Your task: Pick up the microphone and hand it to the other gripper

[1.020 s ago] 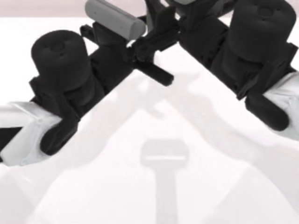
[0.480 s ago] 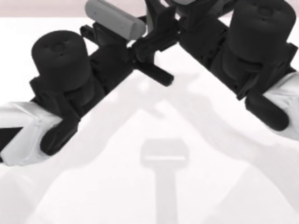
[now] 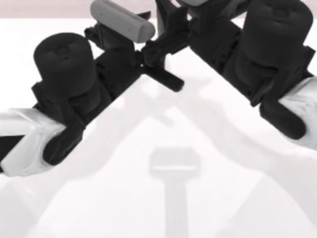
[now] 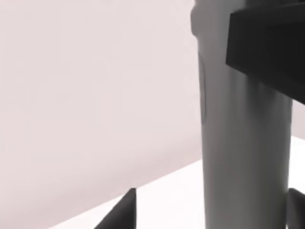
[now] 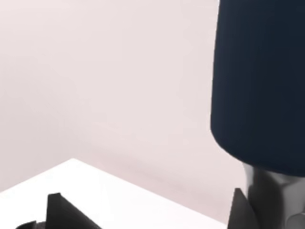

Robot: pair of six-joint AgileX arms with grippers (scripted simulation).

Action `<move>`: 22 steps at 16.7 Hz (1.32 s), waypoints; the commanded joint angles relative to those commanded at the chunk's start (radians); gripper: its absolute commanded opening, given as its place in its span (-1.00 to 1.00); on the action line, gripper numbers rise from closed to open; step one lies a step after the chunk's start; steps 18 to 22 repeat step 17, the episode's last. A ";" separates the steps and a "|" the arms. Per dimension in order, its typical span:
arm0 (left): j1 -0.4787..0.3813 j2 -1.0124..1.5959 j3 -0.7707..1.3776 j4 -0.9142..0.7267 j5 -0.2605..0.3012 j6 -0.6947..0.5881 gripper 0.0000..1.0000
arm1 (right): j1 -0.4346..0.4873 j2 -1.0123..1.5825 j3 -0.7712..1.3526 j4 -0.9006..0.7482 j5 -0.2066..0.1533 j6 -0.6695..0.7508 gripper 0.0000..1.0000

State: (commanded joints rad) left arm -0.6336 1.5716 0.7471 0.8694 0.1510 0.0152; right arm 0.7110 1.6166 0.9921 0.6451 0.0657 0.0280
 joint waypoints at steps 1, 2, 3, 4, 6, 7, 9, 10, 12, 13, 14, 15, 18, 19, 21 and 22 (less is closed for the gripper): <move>0.000 0.000 0.000 0.000 0.000 0.000 1.00 | 0.000 0.000 0.000 0.000 0.000 0.000 -1.00; 0.000 0.000 0.000 0.000 0.000 0.000 1.00 | 0.000 0.000 0.000 0.000 0.000 0.000 -1.00; 0.000 0.000 0.000 0.000 0.000 0.000 1.00 | 0.000 0.000 0.000 0.000 0.000 0.000 -1.00; 0.000 0.000 0.000 0.000 0.000 0.000 1.00 | 0.000 0.000 0.000 0.000 0.000 0.000 -1.00; 0.033 0.007 -0.007 -0.002 -0.037 0.016 1.00 | -0.002 -0.012 0.003 0.001 0.011 -0.011 -1.00; 0.033 0.003 -0.010 -0.003 -0.036 0.016 1.00 | -0.003 -0.014 0.001 0.001 0.009 -0.011 -1.00; 0.042 -0.034 -0.046 -0.009 -0.033 0.017 1.00 | -0.019 -0.030 -0.017 -0.001 -0.008 -0.011 -1.00; 0.050 -0.068 -0.076 -0.015 -0.030 0.018 1.00 | -0.032 -0.044 -0.032 -0.002 -0.023 -0.010 -1.00; 0.065 -0.158 -0.147 -0.027 -0.023 0.017 1.00 | -0.062 -0.078 -0.063 -0.001 -0.059 -0.009 -1.00; 0.072 -0.203 -0.183 -0.032 -0.018 0.016 1.00 | -0.077 -0.094 -0.078 -0.001 -0.076 -0.008 -1.00; 0.078 -0.238 -0.215 -0.036 -0.014 0.016 1.00 | -0.091 -0.109 -0.091 0.000 -0.091 -0.008 -1.00; 0.083 -0.263 -0.239 -0.039 -0.011 0.015 1.00 | -0.103 -0.121 -0.103 0.000 -0.103 -0.007 -1.00; 0.086 -0.280 -0.256 -0.040 -0.008 0.015 1.00 | -0.113 -0.130 -0.112 0.000 -0.111 -0.006 -1.00; 0.086 -0.280 -0.256 -0.040 -0.008 0.015 1.00 | -0.113 -0.130 -0.112 0.000 -0.111 -0.006 -1.00; 0.086 -0.280 -0.256 -0.040 -0.008 0.015 1.00 | -0.113 -0.130 -0.112 0.000 -0.111 -0.006 -1.00; 0.086 -0.280 -0.256 -0.040 -0.008 0.015 1.00 | -0.113 -0.130 -0.112 0.000 -0.111 -0.006 -1.00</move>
